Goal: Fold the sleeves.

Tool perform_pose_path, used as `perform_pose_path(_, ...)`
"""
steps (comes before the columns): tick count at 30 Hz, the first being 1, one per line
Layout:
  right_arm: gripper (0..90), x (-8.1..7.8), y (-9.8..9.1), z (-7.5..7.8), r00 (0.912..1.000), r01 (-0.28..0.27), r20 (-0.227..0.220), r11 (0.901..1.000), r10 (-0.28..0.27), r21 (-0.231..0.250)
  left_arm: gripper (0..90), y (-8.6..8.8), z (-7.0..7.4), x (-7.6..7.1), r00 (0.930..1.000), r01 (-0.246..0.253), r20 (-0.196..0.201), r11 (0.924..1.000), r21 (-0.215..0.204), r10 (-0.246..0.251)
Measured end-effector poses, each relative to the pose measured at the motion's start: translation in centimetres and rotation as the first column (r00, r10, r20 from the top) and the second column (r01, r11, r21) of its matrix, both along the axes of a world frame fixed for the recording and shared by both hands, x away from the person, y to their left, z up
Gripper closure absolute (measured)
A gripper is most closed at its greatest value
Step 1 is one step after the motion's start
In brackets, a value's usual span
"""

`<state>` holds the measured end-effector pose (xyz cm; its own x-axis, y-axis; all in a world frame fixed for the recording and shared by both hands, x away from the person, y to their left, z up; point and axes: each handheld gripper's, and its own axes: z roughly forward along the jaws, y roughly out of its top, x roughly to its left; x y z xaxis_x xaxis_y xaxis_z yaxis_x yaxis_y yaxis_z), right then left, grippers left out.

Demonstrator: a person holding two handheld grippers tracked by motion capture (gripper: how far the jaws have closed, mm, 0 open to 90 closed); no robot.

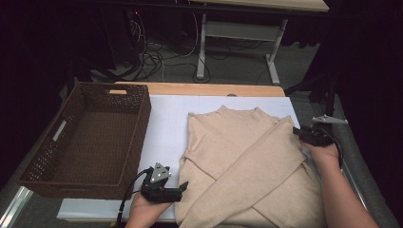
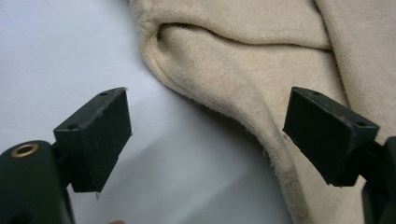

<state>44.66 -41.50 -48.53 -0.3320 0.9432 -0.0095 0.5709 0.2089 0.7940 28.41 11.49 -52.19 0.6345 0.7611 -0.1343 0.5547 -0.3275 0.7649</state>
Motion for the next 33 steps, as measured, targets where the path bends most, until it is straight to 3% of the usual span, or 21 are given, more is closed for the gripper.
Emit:
perform_pose_path(5,59.5,-4.0,0.1,-0.7,0.9999,-0.013,-0.011,0.9998,0.013,-0.017,15.8,-0.2,0.0,0.0,0.9996,0.027,-0.009,0.9996,0.007,-0.027)
perform_pose_path(8,59.5,-6.2,0.1,-1.1,0.9996,-0.024,-0.017,0.9993,0.024,-0.03,18.9,-0.2,-0.1,0.2,0.9979,0.052,-0.039,0.9986,0.008,-0.051)
perform_pose_path(11,59.5,-8.3,-0.1,-1.2,0.9998,-0.018,-0.01,0.9996,0.018,-0.019,24.4,-0.5,-0.2,0.4,0.9939,0.076,-0.082,0.9968,0.025,-0.074)
perform_pose_path(13,59.3,-9.9,-0.3,-1.3,0.9999,-0.016,-0.005,0.9998,0.016,-0.009,27.7,-0.8,-0.2,0.2,0.9928,0.096,-0.077,0.9942,0.049,-0.092)
perform_pose_path(16,59.4,-12.1,-0.5,-1.7,0.9997,-0.018,-0.015,0.9996,0.017,-0.021,36.3,-1.2,-0.2,-0.3,0.995,0.091,-0.051,0.9916,0.093,-0.086)
perform_pose_path(19,62.2,-13.9,-0.8,-2.4,0.999,-0.011,-0.045,0.9995,0.009,-0.029,52.6,-1.4,-0.1,-0.7,0.9929,0.111,-0.051,0.9906,0.08,-0.108)
perform_pose_path(21,66.6,-14.4,-1.0,-2.5,0.9992,-0.012,-0.039,0.9996,0.011,-0.025,67.4,-1.4,-0.1,-0.8,0.9917,0.121,-0.053,0.99,0.073,-0.117)
perform_pose_path(22,73.4,-14.8,-1.1,-2.5,0.999,-0.014,-0.042,0.9998,0.013,-0.014,67.4,-1.3,-0.1,-0.8,0.9899,0.13,-0.066,0.9899,0.058,-0.126)
perform_pose_path(23,83.0,-15.2,-1.2,-2.5,0.9987,-0.021,-0.046,0.9997,0.021,-0.008,79.9,-1.4,-0.1,-1.0,0.9887,0.137,-0.068,0.989,0.055,-0.133)
perform_pose_path(28,86.2,-17.0,-1.0,-2.4,0.9982,-0.047,-0.038,0.9984,0.046,-0.032,82.1,-0.6,0.0,-1.5,0.9877,0.126,-0.097,0.9913,0.035,-0.123)
perform_pose_path(33,86.2,-18.3,-1.1,-2.1,0.9984,-0.053,-0.021,0.9984,0.052,-0.018,82.1,0.3,0.3,-2.1,0.9878,0.117,-0.108,0.9922,0.043,-0.112)
